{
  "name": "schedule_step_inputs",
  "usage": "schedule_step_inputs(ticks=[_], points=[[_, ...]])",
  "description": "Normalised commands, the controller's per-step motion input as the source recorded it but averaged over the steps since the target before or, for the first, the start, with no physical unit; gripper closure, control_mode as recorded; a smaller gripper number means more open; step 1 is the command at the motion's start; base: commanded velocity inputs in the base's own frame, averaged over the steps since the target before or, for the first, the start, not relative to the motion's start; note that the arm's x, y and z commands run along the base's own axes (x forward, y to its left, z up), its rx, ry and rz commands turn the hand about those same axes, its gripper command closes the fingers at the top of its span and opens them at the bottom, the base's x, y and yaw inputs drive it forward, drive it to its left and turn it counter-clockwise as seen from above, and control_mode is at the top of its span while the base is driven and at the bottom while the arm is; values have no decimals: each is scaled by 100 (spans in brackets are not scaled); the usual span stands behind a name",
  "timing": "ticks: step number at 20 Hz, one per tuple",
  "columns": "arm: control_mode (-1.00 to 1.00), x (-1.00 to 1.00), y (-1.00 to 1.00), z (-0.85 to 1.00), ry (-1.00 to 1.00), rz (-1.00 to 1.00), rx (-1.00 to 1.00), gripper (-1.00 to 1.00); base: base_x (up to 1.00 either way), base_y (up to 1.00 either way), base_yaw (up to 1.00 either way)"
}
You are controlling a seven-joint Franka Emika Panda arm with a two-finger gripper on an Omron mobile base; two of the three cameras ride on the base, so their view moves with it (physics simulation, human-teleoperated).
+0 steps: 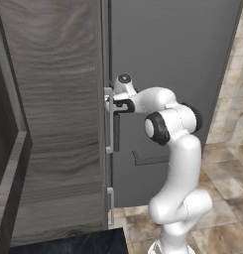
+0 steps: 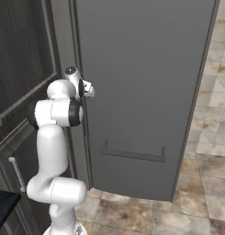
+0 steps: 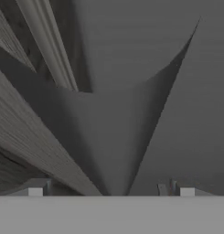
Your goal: Open the fridge, grab two sodas, and place both sodas inside the bowl with ice on the dining counter.
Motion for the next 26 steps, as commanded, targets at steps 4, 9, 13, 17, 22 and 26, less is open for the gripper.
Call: schedule_step_inputs(ticks=[4,9,13,17,22,26], points=[[-100,38,0,-12,-2,-1,0,-100,0,0,0],[-100,26,0,-12,-2,0,0,-100,0,0,0],[-100,28,0,-12,-3,0,0,-100,0,0,0],[-100,31,0,-18,-6,0,0,-100,0,0,0],[-100,30,0,-21,-7,0,0,-100,0,0,0],[-100,32,0,-21,-7,0,0,100,0,0,0]])
